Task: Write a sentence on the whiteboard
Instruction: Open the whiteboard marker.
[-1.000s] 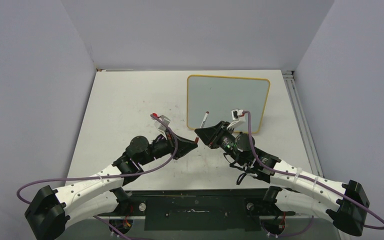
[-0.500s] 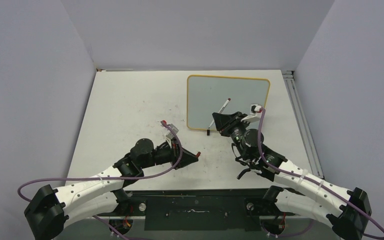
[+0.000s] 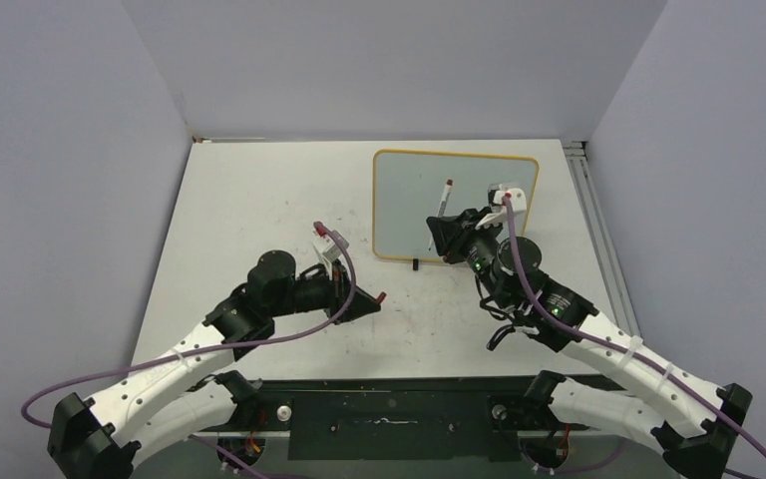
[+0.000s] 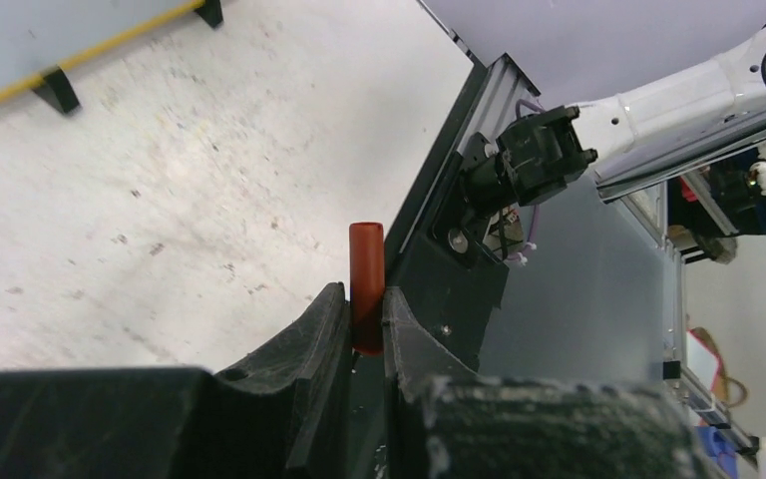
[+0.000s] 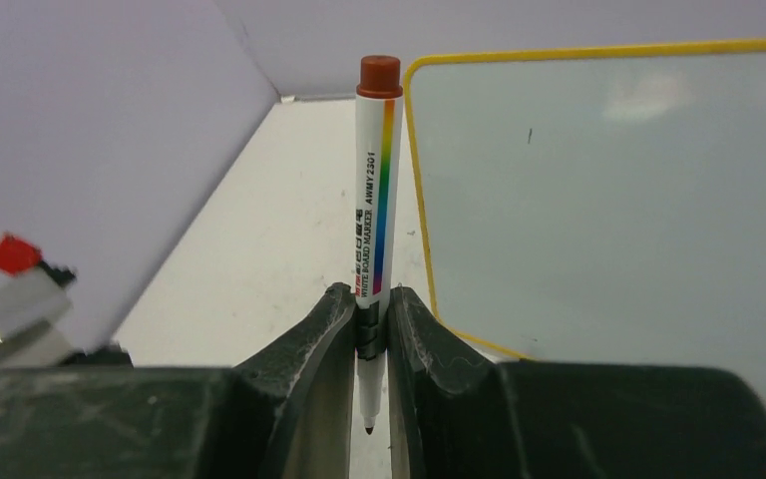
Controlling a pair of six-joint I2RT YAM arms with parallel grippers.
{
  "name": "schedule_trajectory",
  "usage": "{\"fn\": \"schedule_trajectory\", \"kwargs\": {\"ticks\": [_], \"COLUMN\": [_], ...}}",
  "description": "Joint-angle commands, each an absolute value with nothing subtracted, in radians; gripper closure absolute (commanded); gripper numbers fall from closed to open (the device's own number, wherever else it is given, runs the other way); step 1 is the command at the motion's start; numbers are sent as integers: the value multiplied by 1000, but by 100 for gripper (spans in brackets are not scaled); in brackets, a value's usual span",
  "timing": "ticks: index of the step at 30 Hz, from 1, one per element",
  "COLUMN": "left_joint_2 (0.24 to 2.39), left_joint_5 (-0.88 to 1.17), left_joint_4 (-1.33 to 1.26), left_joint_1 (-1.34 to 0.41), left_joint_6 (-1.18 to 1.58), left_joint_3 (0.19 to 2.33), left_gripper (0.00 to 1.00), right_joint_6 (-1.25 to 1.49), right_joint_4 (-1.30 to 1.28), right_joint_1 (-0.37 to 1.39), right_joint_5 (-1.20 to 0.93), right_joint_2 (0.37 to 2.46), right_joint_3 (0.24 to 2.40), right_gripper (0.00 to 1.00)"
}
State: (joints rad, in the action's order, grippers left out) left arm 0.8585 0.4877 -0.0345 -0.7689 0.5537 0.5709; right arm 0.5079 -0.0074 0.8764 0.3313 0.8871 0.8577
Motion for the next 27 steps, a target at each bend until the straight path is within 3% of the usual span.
{"fn": "schedule_trajectory", "kwargs": {"ticks": [1,5,9,16,20,27], "left_joint_2": [889,964,971,943,939,962], "left_joint_5": [679,812,837,754,767,970], "left_joint_4": [255,416,498,708,757,685], "left_joint_1": [-656,-576,-569,-568,-568,-568], "left_joint_6": [386,309,303,215,192,305], "left_joint_3": [787,905,953,956,972,936], "left_gripper": [100,100,100,100,100,100], "right_joint_6": [254,145,44,-190,-293,-509], "right_joint_4": [-313,-455,-470,-481,-518,-425], "right_joint_1": [876,915,1050,1155,1186,1329], "right_joint_5": [123,87,210,261,313,564], "right_joint_2": [933,987,1009,1026,1007,949], "right_joint_3": [964,992,969,945,943,834], "right_gripper": [95,95,95,95,95,95]}}
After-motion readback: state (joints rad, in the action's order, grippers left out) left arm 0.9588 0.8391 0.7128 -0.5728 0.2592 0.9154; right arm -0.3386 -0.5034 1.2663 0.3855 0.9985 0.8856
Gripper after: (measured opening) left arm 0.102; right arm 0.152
